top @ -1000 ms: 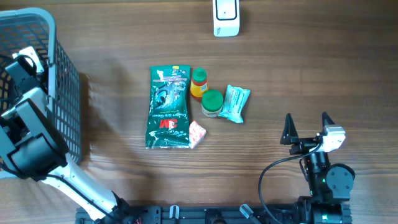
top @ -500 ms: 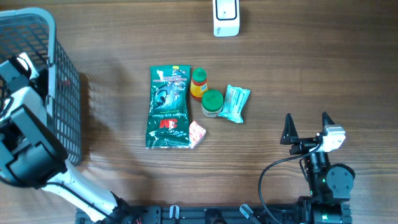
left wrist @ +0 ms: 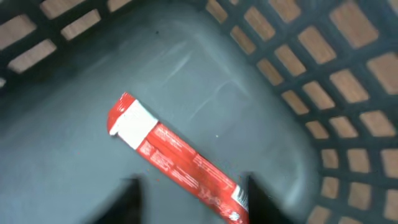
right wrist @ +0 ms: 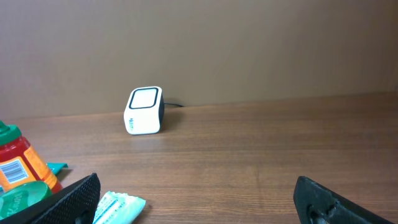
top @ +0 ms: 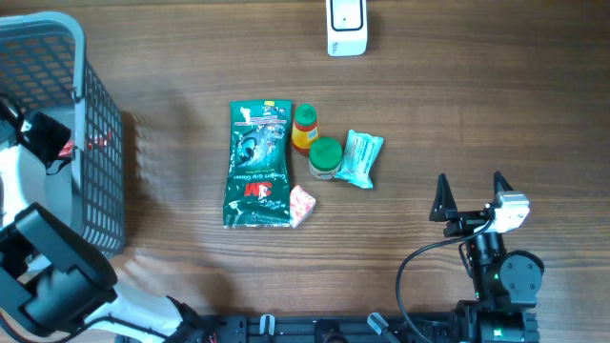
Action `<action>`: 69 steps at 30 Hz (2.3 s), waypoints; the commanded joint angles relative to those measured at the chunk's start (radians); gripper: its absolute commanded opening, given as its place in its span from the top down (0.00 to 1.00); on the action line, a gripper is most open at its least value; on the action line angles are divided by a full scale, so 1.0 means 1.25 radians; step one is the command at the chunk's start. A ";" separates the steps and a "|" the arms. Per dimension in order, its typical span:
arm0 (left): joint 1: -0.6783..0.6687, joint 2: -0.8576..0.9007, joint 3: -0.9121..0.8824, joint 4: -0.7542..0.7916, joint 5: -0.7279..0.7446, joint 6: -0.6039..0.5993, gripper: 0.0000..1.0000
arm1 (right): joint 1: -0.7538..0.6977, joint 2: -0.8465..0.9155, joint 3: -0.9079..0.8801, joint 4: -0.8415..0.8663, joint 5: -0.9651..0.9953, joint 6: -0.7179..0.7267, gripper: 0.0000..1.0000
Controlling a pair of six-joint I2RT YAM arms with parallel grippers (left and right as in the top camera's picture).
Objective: Scan the item barcode
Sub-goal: 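Reach left gripper into basket and grasp the red stick packet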
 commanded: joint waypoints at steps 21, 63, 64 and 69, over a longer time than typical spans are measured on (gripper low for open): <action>-0.003 0.131 -0.005 -0.006 -0.053 -0.260 0.00 | 0.002 -0.003 -0.001 0.003 -0.001 0.002 0.00; -0.003 0.190 -0.005 0.063 -0.221 0.027 0.00 | 0.002 -0.003 -0.001 0.003 -0.001 0.002 0.00; -0.003 0.190 -0.005 0.054 -0.219 0.004 0.00 | 0.002 -0.003 -0.001 0.003 -0.001 0.002 0.00; -0.003 0.190 -0.005 0.022 -0.175 -0.037 0.00 | 0.002 -0.003 -0.001 0.003 -0.001 0.002 0.00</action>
